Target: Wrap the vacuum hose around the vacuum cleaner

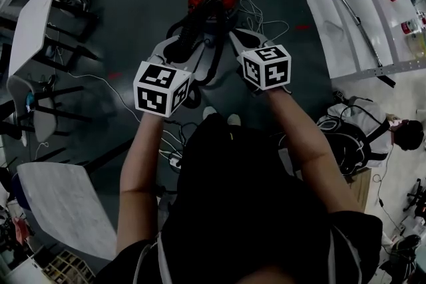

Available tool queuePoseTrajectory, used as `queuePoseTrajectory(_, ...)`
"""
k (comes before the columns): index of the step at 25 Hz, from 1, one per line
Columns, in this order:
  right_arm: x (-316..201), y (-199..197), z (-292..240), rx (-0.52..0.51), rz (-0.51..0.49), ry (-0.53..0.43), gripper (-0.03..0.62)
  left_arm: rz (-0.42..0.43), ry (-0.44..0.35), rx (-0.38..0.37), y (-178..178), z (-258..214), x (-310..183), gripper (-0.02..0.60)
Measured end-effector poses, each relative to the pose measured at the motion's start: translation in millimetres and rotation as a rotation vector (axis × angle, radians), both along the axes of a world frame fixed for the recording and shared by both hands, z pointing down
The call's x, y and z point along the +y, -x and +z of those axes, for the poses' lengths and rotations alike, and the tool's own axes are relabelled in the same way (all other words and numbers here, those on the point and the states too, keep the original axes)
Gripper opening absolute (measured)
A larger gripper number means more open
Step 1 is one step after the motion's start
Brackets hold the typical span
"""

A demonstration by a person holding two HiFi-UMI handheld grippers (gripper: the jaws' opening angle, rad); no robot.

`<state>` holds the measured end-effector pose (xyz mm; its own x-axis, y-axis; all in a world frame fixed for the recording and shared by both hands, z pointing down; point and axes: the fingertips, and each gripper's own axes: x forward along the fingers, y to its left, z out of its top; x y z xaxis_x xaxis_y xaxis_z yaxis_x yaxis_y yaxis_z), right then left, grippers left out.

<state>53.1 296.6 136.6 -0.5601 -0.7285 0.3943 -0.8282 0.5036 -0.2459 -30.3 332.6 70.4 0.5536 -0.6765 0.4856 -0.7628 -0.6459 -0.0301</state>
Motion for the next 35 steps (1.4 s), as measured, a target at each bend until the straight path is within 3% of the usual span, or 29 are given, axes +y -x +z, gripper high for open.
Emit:
queuePoseTrajectory(8,-33,2,-9,0.08,-0.016,-0.054,0.098,0.081,-0.035,-0.063,0,-13,-29,0.123)
queuePoseTrajectory(18,-80,12,-6,0.113,0.035,-0.036,0.129,0.206,-0.034,-0.151,10,-11,-76,0.123)
queuePoseTrajectory(35,-173,32,9,0.183,0.101,-0.007,0.164,0.309,-0.006,-0.178,36,0,-178,0.124)
